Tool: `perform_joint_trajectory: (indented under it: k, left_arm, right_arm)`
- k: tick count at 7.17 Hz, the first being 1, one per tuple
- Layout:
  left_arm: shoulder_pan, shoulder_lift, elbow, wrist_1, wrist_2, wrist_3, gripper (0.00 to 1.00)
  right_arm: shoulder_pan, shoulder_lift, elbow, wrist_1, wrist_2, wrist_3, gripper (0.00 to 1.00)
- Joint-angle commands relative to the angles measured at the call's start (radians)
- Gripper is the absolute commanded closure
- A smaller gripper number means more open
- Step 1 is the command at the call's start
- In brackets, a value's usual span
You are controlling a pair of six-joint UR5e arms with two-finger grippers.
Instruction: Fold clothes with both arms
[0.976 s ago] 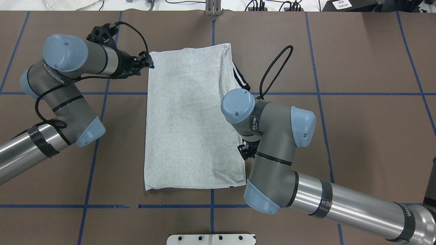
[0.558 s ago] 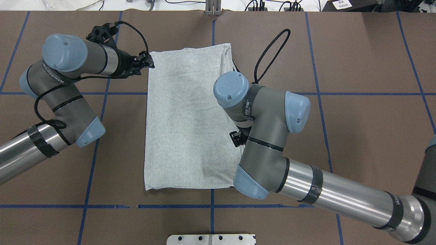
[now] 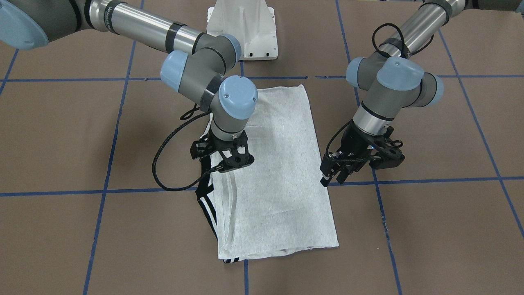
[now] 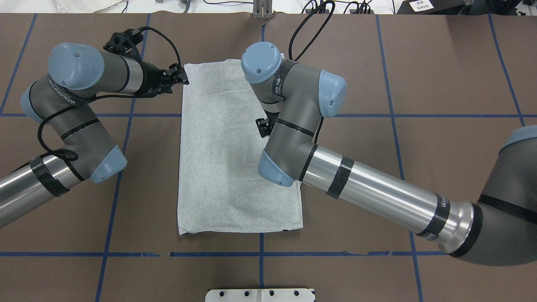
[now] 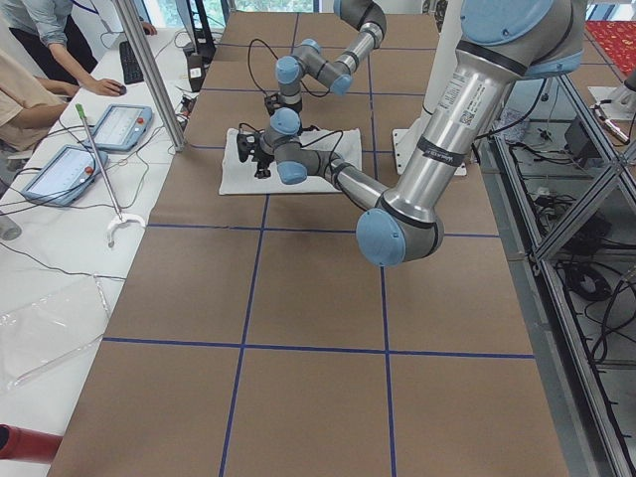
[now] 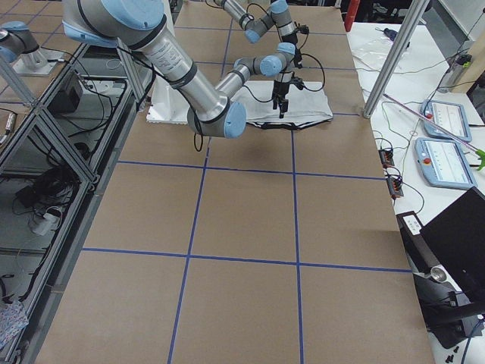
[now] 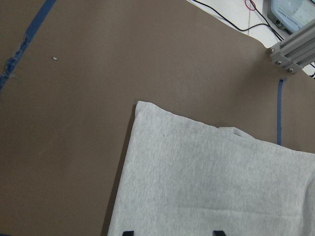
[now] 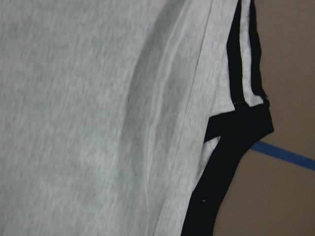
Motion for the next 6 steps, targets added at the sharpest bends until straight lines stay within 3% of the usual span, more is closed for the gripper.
perform_joint_trajectory:
  k: [1,3,5,6]
  left_arm:
    - [0.000,0.002,-0.010,0.004,0.000,0.000,0.38]
    - [0.000,0.004,-0.008,0.004,0.000,0.003,0.38]
    - [0.000,0.004,-0.008,0.004,0.000,0.008,0.39]
    - [0.000,0.002,-0.010,0.004,0.000,0.006,0.38]
  right_arm:
    - [0.033,0.061,-0.168,0.116,0.000,0.010,0.00]
    - [0.072,0.058,-0.230,0.171,-0.012,-0.010,0.00]
    - [0.146,0.044,-0.216,0.158,0.047,-0.085,0.00]
    - [0.143,0.047,-0.155,0.153,0.070,0.030,0.00]
